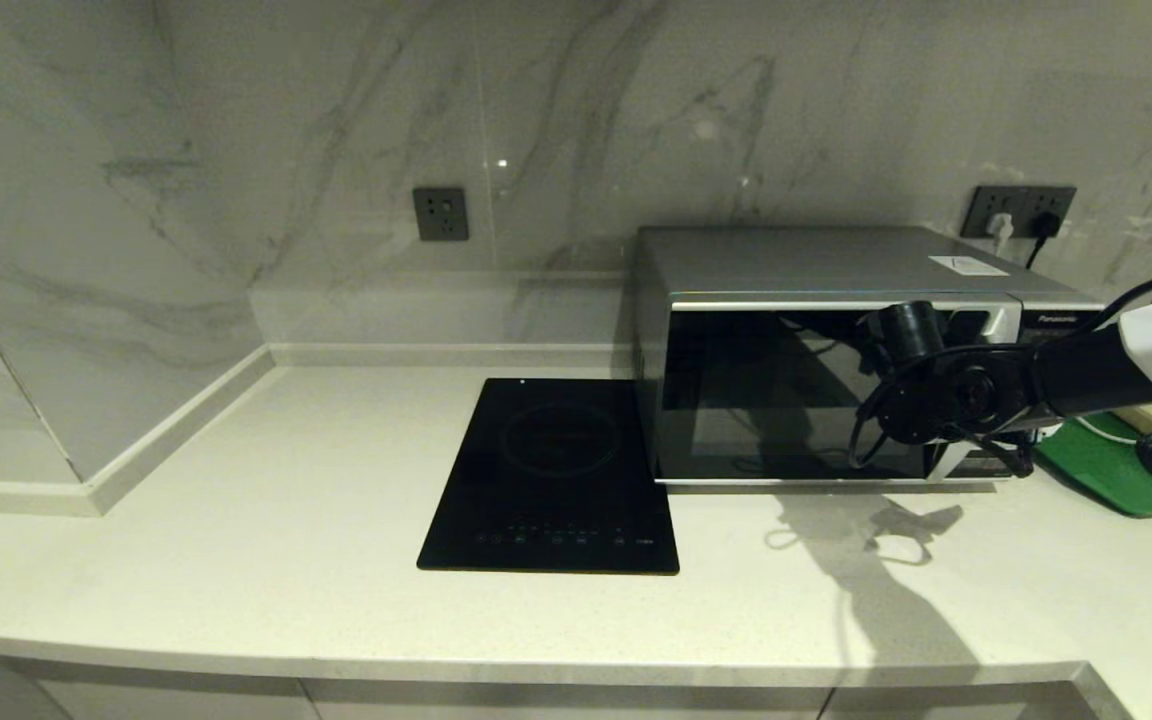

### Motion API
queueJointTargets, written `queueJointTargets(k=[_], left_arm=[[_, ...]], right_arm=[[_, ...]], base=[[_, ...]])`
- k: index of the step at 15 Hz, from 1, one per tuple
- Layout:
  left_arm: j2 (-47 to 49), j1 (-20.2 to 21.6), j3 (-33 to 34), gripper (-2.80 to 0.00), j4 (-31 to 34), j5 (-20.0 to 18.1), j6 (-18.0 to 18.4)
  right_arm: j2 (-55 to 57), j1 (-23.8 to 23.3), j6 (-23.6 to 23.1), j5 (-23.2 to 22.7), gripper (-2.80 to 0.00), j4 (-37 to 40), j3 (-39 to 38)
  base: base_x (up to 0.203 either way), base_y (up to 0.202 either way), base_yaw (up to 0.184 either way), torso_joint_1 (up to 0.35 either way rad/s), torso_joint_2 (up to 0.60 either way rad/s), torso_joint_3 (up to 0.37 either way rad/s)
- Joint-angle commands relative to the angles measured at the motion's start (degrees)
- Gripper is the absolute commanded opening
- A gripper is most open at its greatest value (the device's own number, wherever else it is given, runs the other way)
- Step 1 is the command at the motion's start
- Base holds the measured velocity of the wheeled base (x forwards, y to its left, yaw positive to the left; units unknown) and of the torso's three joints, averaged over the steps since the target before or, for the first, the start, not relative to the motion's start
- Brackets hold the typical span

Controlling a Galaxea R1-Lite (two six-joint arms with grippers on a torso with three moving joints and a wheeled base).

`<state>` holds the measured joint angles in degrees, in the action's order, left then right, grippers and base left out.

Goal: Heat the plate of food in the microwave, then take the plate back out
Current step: Open the microwave oven

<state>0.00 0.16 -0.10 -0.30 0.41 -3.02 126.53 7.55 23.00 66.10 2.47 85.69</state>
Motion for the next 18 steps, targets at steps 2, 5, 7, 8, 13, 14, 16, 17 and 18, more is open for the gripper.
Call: queueJointTargets(k=[2, 5, 7, 8, 13, 14, 16, 17, 18], left_arm=[[0.0, 0.0, 0.0, -2.8, 0.0, 0.0, -0.1], [0.0, 0.0, 0.0, -2.8, 0.0, 0.0, -0.1], [0.0, 0.0, 0.0, -2.8, 0.0, 0.0, -0.1], [0.0, 0.0, 0.0, -2.8, 0.0, 0.1, -0.1], [0.0, 0.0, 0.0, -2.8, 0.0, 0.0, -0.1], [0.0, 0.0, 0.0, -2.8, 0.0, 0.0, -0.1], [0.0, 0.0, 0.0, -2.8, 0.0, 0.0, -0.1], [0.0, 0.0, 0.0, -2.8, 0.0, 0.0, -0.1], [0.0, 0.0, 0.0, -2.8, 0.0, 0.0, -0.1]], right_arm=[[1.0, 0.0, 0.1, 0.3, 0.0, 0.1, 1.9], [1.0, -0.8, 1.2, 0.5, 0.0, 0.1, 1.4], [0.4, -1.6, 1.4, 0.5, 0.0, 0.1, 1.1], [-0.1, -2.1, 1.4, 0.5, 0.0, 0.1, 0.6], [-0.3, -3.4, 3.4, 0.7, 0.0, 0.2, -0.6], [-0.2, -3.5, 3.5, 0.7, 0.0, 0.2, -0.7], [-0.5, -3.6, 4.4, 0.7, 0.0, 0.2, -1.4], [-1.3, -3.6, 4.7, 0.7, 0.0, 0.3, -2.0], [-2.5, -3.6, 4.7, 0.7, 0.0, 0.3, -3.1]], base=[[0.0, 0.0, 0.0, 0.0, 0.0, 0.0], [0.0, 0.0, 0.0, 0.0, 0.0, 0.0], [0.0, 0.0, 0.0, 0.0, 0.0, 0.0], [0.0, 0.0, 0.0, 0.0, 0.0, 0.0], [0.0, 0.0, 0.0, 0.0, 0.0, 0.0], [0.0, 0.0, 0.0, 0.0, 0.0, 0.0], [0.0, 0.0, 0.0, 0.0, 0.0, 0.0], [0.0, 0.0, 0.0, 0.0, 0.0, 0.0], [0.0, 0.0, 0.0, 0.0, 0.0, 0.0]])
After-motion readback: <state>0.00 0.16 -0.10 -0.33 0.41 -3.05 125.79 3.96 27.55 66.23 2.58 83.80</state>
